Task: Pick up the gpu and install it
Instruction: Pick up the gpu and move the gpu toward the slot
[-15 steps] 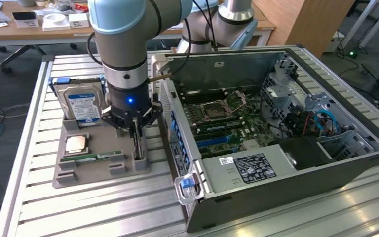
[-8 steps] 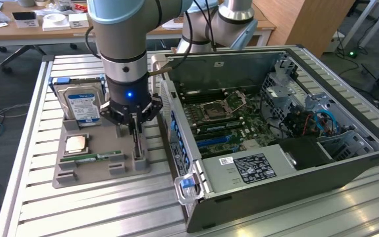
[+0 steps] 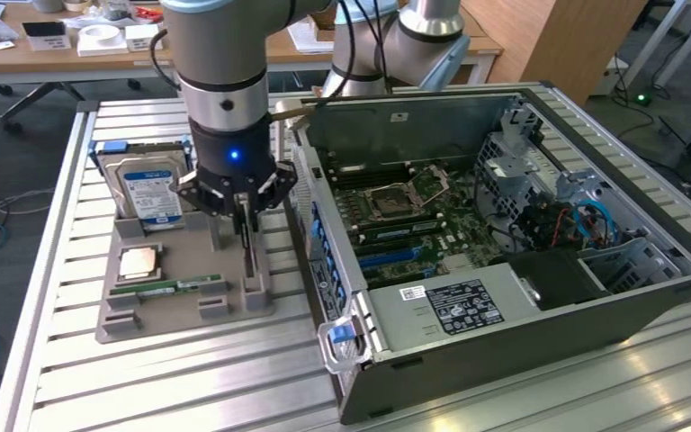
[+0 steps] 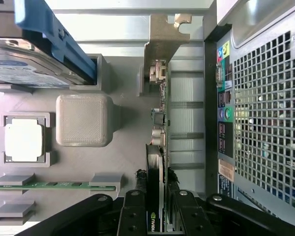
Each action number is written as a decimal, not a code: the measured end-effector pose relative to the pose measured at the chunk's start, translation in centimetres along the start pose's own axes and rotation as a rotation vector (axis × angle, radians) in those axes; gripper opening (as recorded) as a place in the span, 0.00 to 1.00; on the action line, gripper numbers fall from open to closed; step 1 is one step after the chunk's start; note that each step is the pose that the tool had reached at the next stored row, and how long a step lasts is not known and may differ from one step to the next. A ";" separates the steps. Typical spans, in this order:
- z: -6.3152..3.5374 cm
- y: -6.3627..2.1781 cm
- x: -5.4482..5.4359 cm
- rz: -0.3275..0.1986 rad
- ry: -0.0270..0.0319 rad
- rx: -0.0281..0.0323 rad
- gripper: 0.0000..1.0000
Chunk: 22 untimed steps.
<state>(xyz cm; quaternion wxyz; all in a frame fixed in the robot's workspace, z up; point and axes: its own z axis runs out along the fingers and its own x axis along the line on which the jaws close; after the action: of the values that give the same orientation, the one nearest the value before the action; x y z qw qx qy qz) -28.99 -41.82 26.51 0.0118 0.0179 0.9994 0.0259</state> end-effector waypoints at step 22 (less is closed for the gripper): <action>-5.15 0.27 -0.1 0.000 0.0000 -0.0001 0.26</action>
<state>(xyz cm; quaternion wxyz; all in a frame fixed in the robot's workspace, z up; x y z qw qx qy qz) -28.99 -41.82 31.66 0.0119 0.0179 0.9994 0.0259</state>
